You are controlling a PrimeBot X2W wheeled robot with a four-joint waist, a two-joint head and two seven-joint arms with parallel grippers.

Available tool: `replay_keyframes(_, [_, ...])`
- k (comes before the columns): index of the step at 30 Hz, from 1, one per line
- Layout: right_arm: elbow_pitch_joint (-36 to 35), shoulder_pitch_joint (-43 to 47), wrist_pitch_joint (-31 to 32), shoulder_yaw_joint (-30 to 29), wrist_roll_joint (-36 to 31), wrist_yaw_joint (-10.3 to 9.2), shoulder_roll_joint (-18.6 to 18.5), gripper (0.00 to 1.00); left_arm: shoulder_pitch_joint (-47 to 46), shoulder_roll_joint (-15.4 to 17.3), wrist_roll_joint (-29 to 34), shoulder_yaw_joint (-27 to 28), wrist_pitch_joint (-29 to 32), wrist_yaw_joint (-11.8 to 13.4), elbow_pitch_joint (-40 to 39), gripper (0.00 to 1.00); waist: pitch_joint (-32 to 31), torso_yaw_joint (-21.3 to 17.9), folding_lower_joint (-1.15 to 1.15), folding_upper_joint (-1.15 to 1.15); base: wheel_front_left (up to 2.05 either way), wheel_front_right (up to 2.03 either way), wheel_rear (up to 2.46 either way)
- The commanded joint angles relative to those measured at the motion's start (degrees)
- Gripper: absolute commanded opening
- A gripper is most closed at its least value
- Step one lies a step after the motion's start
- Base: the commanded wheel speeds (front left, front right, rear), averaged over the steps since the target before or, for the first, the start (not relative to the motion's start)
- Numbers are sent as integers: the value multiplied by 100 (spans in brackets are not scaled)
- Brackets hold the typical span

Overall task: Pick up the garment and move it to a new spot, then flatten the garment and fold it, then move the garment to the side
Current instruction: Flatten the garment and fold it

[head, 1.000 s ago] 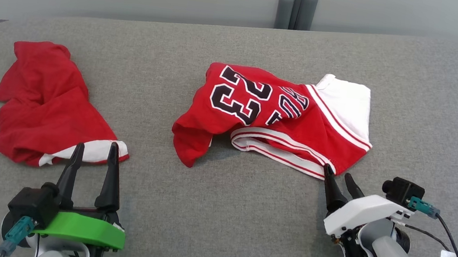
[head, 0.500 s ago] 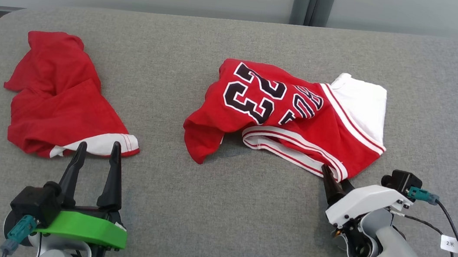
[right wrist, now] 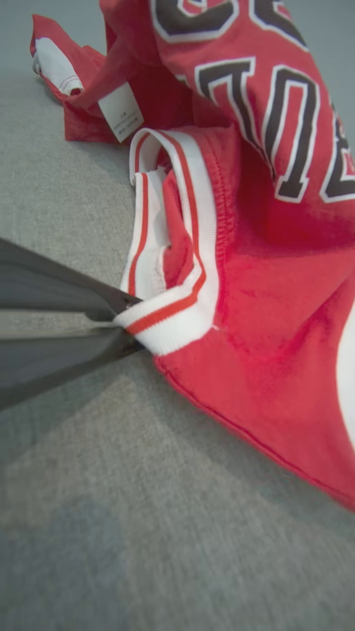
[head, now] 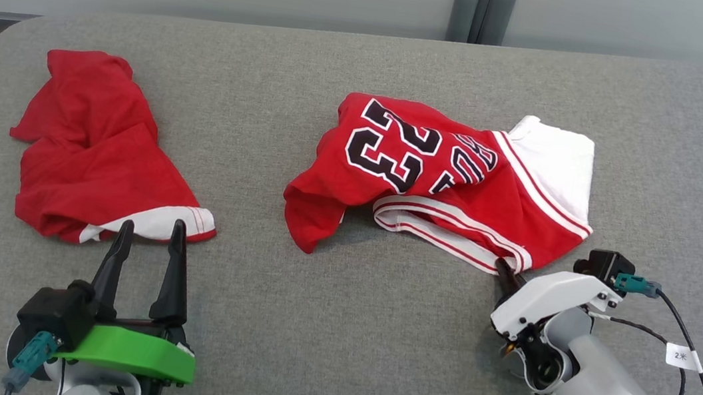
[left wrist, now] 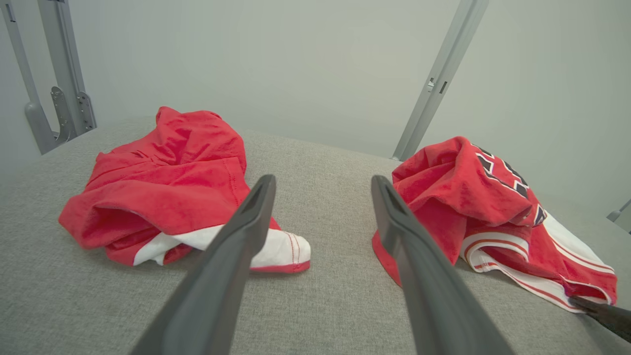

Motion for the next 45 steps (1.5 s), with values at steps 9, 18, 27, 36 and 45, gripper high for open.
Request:
replay_keyframes(9, [-95, -97, -390, 267, 104, -7, -3, 0, 34, 0, 52, 53, -13, 3, 8, 100, -71, -59, 0, 0, 0, 0, 0])
replay_keyframes(18, [-867, 183, -488, 535, -136, -5, -422, 0, 145, -7, 45, 61, -13, 32, -4, 100, -238, -317, 0, 0, 0, 0, 0])
replay_keyframes(27, [-1836, 407, 38, 237, -285, -5, -1417, 0, 161, -10, 27, 38, -13, 37, -30, 100, -227, -493, 0, 0, 0, 0, 0])
replay_keyframes(36, [-2179, 566, 907, -399, -541, -6, -2464, 0, 20, -11, 47, -7, -13, -13, 19, 100, -93, -382, 0, 0, 0, 0, 0])
replay_keyframes(45, [-1388, 208, 462, -799, -1571, -6, -2643, 0, -71, -12, 56, -53, -13, -48, 74, 100, 5, -235, 0, 0, 0, 0, 0])
